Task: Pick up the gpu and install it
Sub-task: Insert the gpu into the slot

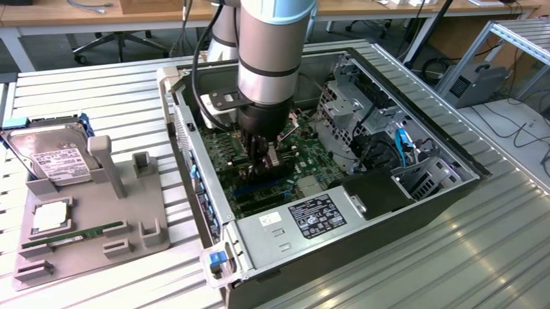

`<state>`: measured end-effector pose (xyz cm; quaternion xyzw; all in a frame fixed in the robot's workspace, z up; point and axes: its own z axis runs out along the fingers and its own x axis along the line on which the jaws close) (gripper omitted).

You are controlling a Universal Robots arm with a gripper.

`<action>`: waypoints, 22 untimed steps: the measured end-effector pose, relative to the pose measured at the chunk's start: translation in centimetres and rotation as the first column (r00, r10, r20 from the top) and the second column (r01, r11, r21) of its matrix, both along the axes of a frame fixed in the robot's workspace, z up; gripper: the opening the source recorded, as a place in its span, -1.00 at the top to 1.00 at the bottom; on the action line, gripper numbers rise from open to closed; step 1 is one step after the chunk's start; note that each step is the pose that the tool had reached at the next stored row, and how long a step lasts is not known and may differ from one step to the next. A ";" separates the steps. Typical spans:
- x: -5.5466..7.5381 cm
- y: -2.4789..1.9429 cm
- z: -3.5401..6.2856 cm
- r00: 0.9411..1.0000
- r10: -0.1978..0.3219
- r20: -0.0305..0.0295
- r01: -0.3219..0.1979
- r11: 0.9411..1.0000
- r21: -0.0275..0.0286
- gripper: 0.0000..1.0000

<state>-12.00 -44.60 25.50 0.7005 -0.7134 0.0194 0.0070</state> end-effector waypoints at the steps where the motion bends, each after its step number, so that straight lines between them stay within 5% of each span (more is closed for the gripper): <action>1: 0.0 0.00 -0.04 1.000 0.000 0.000 0.000 1.000 0.000 0.46; 14: 0.0 -0.01 -0.19 1.000 0.000 0.000 0.000 1.000 -0.001 0.46; 18: 0.0 0.00 -0.20 1.000 0.000 0.000 0.000 1.000 0.000 0.19; 22: 0.0 -0.02 -0.07 1.000 0.000 -0.001 0.000 1.000 -0.004 0.19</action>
